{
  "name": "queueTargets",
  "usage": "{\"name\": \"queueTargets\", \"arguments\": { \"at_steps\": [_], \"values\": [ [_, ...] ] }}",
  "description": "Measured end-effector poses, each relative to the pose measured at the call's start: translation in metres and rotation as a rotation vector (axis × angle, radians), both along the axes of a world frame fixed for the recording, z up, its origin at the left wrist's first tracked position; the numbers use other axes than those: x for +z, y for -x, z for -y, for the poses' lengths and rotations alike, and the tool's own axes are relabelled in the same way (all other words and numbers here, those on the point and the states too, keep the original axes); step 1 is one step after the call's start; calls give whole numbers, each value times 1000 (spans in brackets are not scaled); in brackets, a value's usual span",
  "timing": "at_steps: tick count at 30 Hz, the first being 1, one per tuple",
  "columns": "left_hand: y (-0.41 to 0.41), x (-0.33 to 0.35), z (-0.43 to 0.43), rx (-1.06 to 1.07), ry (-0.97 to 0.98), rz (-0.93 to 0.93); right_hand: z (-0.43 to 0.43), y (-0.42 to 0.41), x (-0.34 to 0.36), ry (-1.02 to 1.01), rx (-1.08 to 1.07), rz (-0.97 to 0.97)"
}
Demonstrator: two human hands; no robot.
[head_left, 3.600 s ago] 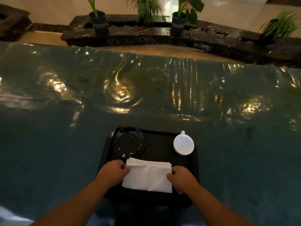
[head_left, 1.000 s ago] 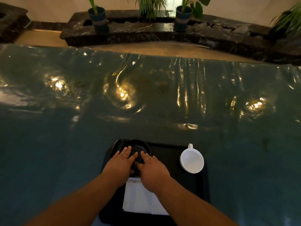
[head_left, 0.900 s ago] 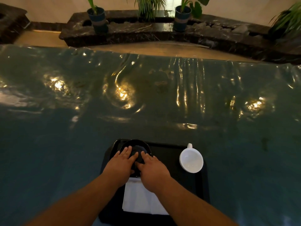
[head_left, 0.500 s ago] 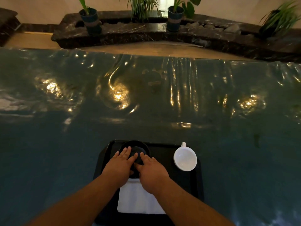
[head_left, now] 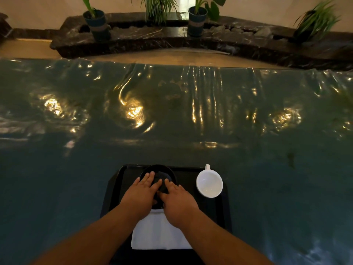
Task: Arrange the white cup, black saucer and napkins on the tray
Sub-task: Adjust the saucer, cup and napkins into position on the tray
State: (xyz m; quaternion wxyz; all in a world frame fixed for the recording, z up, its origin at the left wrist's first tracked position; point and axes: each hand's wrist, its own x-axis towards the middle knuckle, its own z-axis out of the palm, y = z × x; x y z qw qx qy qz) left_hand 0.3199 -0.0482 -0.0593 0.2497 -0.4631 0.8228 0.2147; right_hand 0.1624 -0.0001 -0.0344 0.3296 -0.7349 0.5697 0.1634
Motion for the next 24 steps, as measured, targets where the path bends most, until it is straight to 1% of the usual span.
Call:
{"name": "queueTargets", "arguments": {
  "at_steps": [24],
  "values": [
    [22,0,-4,-27,29,-23,-12,18,-8,56,-36,-7]
  ]
}}
